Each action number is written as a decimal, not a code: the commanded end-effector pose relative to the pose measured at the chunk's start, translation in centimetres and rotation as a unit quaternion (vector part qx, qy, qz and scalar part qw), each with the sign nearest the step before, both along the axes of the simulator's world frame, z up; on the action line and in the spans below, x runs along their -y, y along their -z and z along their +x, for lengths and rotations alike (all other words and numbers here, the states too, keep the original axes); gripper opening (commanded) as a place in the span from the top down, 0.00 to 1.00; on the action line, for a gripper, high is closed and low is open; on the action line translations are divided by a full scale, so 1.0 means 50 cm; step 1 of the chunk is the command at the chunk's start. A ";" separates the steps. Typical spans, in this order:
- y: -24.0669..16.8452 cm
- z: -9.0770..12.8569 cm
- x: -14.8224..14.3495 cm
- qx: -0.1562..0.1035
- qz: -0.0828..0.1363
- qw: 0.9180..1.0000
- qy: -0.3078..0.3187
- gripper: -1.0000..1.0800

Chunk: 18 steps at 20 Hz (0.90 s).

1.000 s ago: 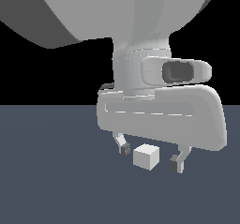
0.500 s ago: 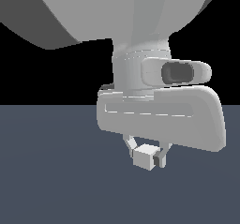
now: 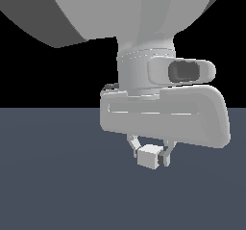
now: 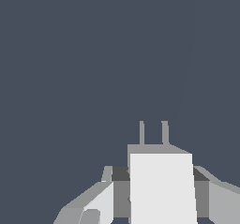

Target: Plug the charger into the wall socket.

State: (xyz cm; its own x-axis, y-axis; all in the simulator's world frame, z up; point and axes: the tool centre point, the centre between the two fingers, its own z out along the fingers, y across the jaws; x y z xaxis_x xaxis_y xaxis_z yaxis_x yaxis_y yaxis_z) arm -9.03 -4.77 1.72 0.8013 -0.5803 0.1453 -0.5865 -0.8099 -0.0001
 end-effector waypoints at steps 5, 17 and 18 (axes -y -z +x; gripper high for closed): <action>-0.026 0.027 0.009 0.001 -0.001 0.999 -0.050 1.00; -0.100 0.110 0.015 0.001 -0.002 0.980 -0.199 1.00; -0.107 0.117 0.014 0.001 -0.002 0.977 -0.212 1.00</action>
State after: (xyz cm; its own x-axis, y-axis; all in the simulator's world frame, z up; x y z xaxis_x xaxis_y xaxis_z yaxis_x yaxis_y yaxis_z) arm -3.74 -5.52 6.55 0.9603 -0.2358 0.1489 -0.2387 -0.9711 0.0017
